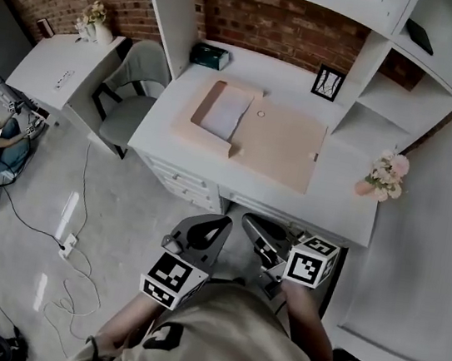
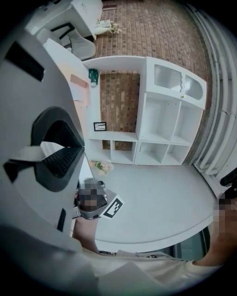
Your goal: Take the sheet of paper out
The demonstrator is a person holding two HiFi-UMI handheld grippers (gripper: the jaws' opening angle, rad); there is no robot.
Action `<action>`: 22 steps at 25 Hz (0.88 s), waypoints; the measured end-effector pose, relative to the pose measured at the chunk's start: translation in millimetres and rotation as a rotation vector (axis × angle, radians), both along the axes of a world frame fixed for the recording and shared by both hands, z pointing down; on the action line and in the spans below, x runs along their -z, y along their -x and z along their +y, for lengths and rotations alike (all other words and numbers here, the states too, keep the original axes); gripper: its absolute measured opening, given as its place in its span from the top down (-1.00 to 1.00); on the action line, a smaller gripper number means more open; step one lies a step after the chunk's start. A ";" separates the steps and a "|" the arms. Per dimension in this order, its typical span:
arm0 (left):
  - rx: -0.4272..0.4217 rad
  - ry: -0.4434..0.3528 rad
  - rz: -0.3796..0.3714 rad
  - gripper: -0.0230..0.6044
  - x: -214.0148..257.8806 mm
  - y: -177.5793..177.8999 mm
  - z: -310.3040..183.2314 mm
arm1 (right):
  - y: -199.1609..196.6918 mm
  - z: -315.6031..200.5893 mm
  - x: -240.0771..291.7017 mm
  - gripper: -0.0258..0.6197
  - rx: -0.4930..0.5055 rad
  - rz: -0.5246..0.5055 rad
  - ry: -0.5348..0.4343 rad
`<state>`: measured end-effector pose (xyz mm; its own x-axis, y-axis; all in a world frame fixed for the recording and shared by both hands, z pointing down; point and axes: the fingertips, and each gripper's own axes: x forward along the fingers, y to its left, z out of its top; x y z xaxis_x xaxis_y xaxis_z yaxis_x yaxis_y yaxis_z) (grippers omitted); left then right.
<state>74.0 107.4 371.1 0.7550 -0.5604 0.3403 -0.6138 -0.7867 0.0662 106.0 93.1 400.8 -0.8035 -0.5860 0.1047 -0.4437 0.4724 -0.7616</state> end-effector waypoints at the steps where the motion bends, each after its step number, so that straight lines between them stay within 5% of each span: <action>1: 0.005 0.001 0.002 0.87 -0.3 4.9 -6.3 | 4.1 -5.7 0.2 0.83 0.002 -0.001 0.001; 22: 0.027 0.047 0.132 0.87 -4.7 94.0 -118.7 | 91.3 -103.0 -1.9 0.83 0.029 0.065 0.024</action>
